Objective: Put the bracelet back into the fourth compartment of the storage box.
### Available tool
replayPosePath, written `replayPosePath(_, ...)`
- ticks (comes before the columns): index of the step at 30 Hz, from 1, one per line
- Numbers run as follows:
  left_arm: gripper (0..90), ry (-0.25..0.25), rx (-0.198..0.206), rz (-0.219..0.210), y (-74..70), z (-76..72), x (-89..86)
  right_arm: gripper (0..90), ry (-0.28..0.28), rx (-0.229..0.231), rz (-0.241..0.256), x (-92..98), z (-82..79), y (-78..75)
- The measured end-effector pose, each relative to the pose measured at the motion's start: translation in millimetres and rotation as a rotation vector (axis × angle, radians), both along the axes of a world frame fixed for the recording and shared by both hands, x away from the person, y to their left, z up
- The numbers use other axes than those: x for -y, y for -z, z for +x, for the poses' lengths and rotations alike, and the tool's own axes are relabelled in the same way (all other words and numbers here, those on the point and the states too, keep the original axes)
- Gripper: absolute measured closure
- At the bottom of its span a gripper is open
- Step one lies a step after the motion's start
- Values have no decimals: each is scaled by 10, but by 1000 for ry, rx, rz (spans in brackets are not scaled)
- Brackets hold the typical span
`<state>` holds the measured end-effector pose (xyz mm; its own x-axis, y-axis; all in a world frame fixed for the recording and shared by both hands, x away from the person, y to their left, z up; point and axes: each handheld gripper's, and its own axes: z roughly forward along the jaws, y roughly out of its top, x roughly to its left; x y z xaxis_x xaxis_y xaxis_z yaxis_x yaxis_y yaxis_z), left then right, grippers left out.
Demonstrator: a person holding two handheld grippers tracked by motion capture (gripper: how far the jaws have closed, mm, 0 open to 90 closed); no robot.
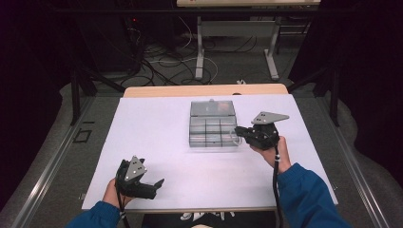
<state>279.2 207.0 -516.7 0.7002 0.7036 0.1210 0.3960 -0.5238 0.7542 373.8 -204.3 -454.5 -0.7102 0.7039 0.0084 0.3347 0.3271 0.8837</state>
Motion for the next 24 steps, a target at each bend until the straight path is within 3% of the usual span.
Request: replayPosePath(24, 26, 3, 18, -2, 1, 19, 2, 855, -46, 21, -15, -308, 171, -47)
